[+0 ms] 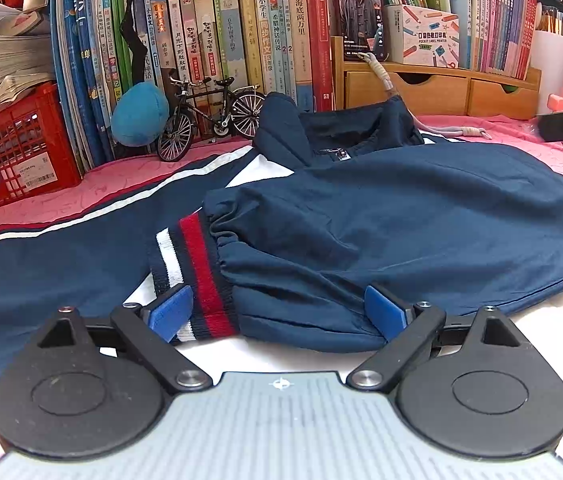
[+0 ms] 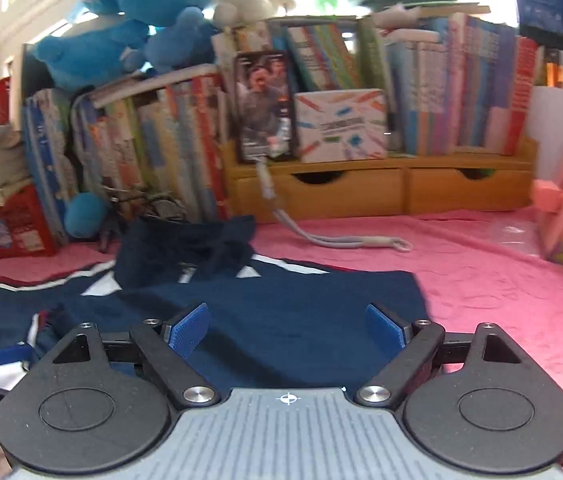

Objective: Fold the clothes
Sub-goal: 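Grasp the striped cuff again with the left gripper and lift it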

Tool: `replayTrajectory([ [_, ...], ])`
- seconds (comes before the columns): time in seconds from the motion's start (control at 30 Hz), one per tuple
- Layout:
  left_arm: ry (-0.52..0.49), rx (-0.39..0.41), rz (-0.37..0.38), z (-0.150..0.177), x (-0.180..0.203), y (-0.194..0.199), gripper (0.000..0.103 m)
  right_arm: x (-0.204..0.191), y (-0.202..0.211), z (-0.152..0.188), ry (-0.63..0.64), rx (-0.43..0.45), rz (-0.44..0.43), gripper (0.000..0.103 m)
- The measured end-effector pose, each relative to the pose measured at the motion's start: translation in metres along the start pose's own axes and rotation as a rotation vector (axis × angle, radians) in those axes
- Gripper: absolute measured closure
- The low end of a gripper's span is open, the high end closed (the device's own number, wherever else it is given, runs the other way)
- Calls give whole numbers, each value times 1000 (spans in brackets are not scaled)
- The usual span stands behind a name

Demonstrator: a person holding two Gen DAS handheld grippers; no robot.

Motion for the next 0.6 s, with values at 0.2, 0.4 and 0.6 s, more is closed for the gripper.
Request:
replayTrajectory([
  [0.2,1,-2,0,0,0,0,8,-19,-53,10,-15,-95,-14,17],
  [0.4,0,-5,7,0,1,0,5,40,-57,23,-73,-94,159,16],
  [0.6,-1,-7,8,-1,2,0,4,90,-55,30,-92,-75,314,6],
])
Point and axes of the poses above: each gripper's, at about its wrist camera, not at the fingertips, and y roughly against the way its jaws point, x to its right, z to its underside, the point moved 7 cm from there along -y, roughly the way its jaws point, and after that the axes turned 4 degrees about x, right-handed, at the moved point
